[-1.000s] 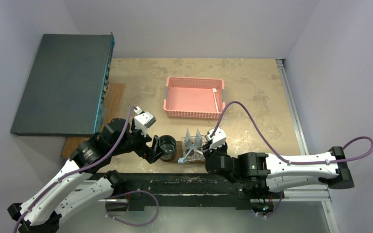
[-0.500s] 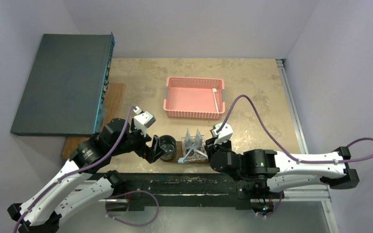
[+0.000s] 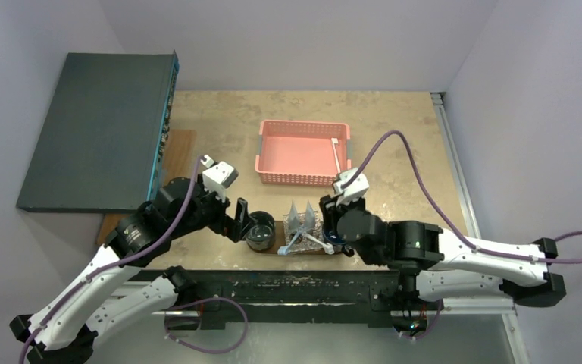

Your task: Prepare toiletry sets of a toothbrush and toothpaste on the tray

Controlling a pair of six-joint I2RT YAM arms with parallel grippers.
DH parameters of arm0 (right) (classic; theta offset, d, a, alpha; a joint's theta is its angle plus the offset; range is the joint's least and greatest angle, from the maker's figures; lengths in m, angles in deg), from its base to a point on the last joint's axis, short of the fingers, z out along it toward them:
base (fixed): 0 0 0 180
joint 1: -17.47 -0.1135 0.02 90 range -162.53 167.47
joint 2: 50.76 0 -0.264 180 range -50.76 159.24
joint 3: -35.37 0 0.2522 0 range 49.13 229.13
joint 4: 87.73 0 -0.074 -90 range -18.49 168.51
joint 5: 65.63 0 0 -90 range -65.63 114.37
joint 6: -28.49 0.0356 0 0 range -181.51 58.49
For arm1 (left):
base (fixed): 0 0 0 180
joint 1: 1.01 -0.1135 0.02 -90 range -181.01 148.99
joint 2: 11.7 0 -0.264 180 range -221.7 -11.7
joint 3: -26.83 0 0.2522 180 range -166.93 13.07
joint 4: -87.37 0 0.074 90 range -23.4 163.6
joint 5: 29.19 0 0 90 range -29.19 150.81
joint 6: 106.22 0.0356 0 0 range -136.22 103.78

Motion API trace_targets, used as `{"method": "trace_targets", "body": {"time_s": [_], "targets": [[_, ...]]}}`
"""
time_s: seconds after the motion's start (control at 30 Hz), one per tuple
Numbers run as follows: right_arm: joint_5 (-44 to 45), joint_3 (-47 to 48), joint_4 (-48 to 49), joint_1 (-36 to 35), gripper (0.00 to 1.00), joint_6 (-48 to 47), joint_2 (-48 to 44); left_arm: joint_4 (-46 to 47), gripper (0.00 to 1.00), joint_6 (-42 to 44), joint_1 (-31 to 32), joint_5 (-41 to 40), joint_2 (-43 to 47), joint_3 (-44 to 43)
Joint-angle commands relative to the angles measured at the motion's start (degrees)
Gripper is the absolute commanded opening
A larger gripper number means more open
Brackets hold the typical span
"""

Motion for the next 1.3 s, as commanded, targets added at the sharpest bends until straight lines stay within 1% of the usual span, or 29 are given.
{"method": "trace_targets", "body": {"time_s": [0.0,0.2,0.33,0.47,0.6,0.73,0.83,0.9,1.0,1.17,1.23,1.27], "targets": [[-8.49,2.92,10.14,11.50,0.51,-12.39,-1.08,0.14,1.00,1.59,-0.11,-6.14,-1.78,-4.83],[-15.44,6.85,13.23,21.90,0.52,-19.57,2.84,-0.56,1.00,4.32,-0.15,-11.69,-3.75,-9.61],[-21.09,8.84,15.65,29.31,0.54,-21.90,4.05,-0.36,1.00,5.67,-2.17,-13.87,-6.15,-12.60],[-28.56,10.36,16.81,38.65,0.54,-21.72,5.43,0.58,1.00,6.06,-7.55,-11.15,-8.77,-14.57],[-35.18,11.46,17.81,47.22,0.55,-20.45,6.32,1.87,1.00,5.13,-13.18,-10.54,-10.60,-16.99],[-38.82,11.48,18.96,54.03,0.59,-18.76,6.74,3.95,1.00,3.55,-18.65,-10.14,-11.16,-18.19],[-42.41,11.16,19.79,59.31,0.60,-17.18,6.74,4.96,1.00,2.54,-22.26,-10.42,-10.95,-18.25],[-43.28,10.89,20.45,60.96,0.60,-16.95,6.59,6.23,1.00,2.09,-23.82,-9.98,-10.09,-17.39],[-42.99,10.02,20.63,61.76,0.63,-17.10,6.03,8.52,1.00,2.65,-24.02,-9.05,-7.65,-14.76],[-43.09,4.91,22.88,61.83,0.67,-17.20,0.36,10.59,1.00,3.15,-24.02,-4.92,-2.35,-9.51],[-42.29,2.95,22.62,61.79,0.71,-17.50,-1.82,11.21,1.00,3.10,-24.02,-3.23,-0.19,-7.22],[-42.73,2.34,22.26,61.79,0.76,-17.63,-2.64,11.14,1.00,3.09,-24.02,-1.56,0.71,-6.40]]}}
